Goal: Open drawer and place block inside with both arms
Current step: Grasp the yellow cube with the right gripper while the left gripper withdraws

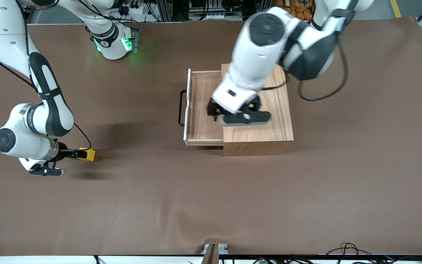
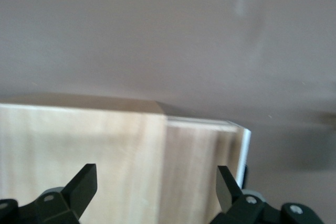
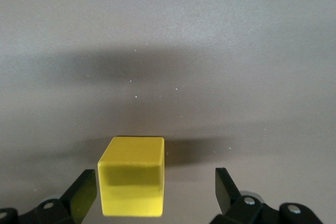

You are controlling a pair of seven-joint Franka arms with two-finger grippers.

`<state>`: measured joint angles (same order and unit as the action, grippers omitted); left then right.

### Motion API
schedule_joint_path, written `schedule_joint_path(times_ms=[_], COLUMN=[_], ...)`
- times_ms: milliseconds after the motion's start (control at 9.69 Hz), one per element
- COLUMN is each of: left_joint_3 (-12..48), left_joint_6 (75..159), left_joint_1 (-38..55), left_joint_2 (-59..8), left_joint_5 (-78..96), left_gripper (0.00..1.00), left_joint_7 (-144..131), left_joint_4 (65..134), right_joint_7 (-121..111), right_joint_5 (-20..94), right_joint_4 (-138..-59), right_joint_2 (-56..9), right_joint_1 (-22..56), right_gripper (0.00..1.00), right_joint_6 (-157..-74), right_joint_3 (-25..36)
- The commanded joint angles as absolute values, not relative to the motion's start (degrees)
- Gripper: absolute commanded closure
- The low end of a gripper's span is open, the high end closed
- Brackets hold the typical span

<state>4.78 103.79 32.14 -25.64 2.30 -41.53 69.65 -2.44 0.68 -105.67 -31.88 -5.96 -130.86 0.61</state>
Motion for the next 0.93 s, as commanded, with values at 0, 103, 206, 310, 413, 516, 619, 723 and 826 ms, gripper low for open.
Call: schedule_joint_path(times_ms=[0, 103, 206, 310, 413, 516, 619, 723, 826], left_joint_3=[5.5, 5.5, 5.7, 5.7, 5.7, 5.7, 6.8, 8.3, 9.2], left_joint_6=[100.4, 99.8, 99.1, 98.4, 97.5, 95.9, 93.4, 91.1, 89.6], left_joint_1=[26.3, 23.9, 21.2, 18.8, 16.8, 14.0, 11.4, 7.9, 4.6], left_joint_2=[-22.9, -22.6, -22.6, -22.4, -22.4, -22.4, -21.9, -20.9, -20.2], left_joint_5=[3.0, 3.2, 3.2, 3.2, 3.2, 2.9, 2.9, 2.6, 2.4], left_gripper=[0.0, 0.0, 0.0, 0.0, 0.0, 0.0, 0.0, 0.0, 0.0], left_joint_7=[-34.7, -31.5, -28.6, -25.9, -22.3, -18.8, -17.9, -16.7, -11.0], left_joint_4=[71.4, 71.4, 71.4, 71.4, 71.4, 71.5, 71.4, 71.5, 71.5], right_joint_7=[-0.1, 0.3, 0.4, 0.4, 0.1, -0.3, -0.4, -0.5, -0.5], right_joint_5=[1.5, 1.6, 1.6, 1.6, 1.6, 1.5, 1.5, 1.5, 1.5], right_joint_4=[-105.6, -105.6, -105.6, -105.6, -105.6, -105.6, -105.6, -105.6, -105.5], right_joint_2=[-32.5, -32.8, -33.0, -33.4, -33.7, -33.9, -34.2, -34.2, -34.1], right_joint_1=[-5.8, -5.7, -5.8, -5.8, -5.9, -5.9, -6.1, -6.2, -6.0], right_gripper=[0.0, 0.0, 0.0, 0.0, 0.0, 0.45, 0.89, 1.0, 1.0], right_joint_6=[-131.4, -131.4, -131.5, -131.5, -131.4, -131.3, -131.4, -131.4, -131.0], right_joint_3=[0.0, 0.0, 0.0, 0.0, 0.0, 0.0, 0.0, 0.0, 0.0])
